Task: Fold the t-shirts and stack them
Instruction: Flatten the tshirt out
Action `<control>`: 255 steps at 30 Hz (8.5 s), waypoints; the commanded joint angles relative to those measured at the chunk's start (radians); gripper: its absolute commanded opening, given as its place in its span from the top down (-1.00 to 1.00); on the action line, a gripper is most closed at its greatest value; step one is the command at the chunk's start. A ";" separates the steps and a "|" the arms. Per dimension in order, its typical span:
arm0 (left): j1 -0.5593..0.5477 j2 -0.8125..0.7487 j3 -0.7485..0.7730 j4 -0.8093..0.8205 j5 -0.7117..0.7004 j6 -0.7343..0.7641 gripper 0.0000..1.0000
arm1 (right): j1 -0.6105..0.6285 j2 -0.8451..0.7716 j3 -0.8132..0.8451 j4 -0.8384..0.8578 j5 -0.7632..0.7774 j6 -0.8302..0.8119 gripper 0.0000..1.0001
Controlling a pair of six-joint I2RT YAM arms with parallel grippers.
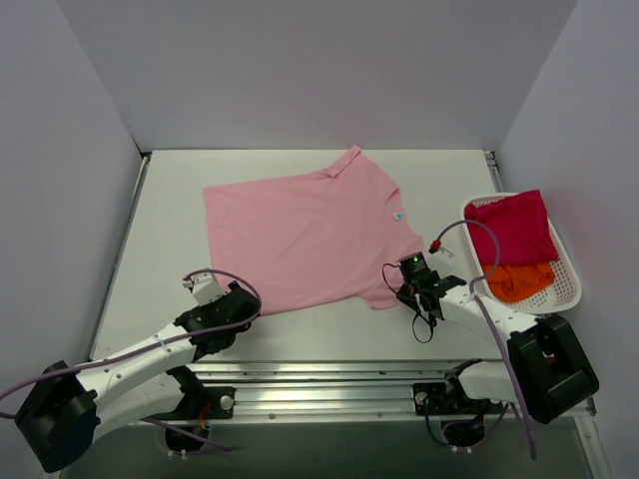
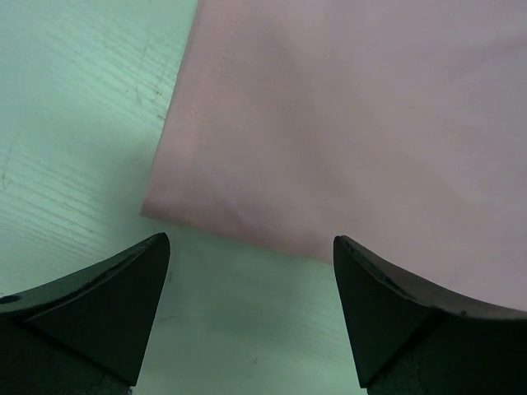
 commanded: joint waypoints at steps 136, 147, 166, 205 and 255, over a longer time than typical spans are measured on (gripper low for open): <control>0.451 -0.026 0.160 0.167 0.486 0.491 -0.88 | -0.097 -0.365 0.193 -0.196 -0.003 -0.065 -0.82; 0.471 0.453 0.370 0.345 0.485 0.523 -0.88 | -0.120 0.345 0.493 0.239 -0.132 -0.180 -0.71; 0.744 0.729 0.601 0.432 0.609 0.549 -0.92 | -0.218 1.019 1.307 -0.019 -0.150 -0.188 -0.66; 0.373 0.080 0.036 0.403 0.486 0.385 -1.00 | -0.006 -0.116 0.109 -0.200 0.094 0.063 -0.64; 0.055 0.086 0.030 0.130 0.443 0.348 -0.61 | -0.169 0.078 0.023 0.050 -0.025 -0.087 1.00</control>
